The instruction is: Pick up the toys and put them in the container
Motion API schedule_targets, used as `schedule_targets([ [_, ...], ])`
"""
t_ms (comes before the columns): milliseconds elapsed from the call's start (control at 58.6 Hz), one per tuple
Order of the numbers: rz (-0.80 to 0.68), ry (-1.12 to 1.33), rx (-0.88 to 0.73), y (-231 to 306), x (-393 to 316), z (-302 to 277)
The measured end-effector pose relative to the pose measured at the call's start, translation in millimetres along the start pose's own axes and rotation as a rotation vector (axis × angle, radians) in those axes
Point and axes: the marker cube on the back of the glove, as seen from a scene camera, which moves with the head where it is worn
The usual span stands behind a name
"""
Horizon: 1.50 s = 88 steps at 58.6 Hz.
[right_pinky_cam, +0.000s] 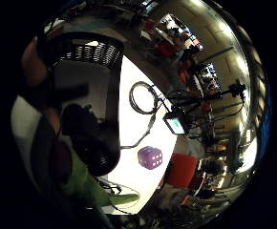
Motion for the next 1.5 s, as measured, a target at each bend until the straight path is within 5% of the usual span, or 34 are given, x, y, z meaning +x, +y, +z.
schedule_targets([
  [376,-0.002,-0.040,-0.020,36,41,-11],
  [666,0.355,-0.059,-0.088,115,179,34],
  [956,0.537,-0.059,-0.223,207,250,93],
  [1503,0.487,-0.109,-0.386,176,239,148],
])
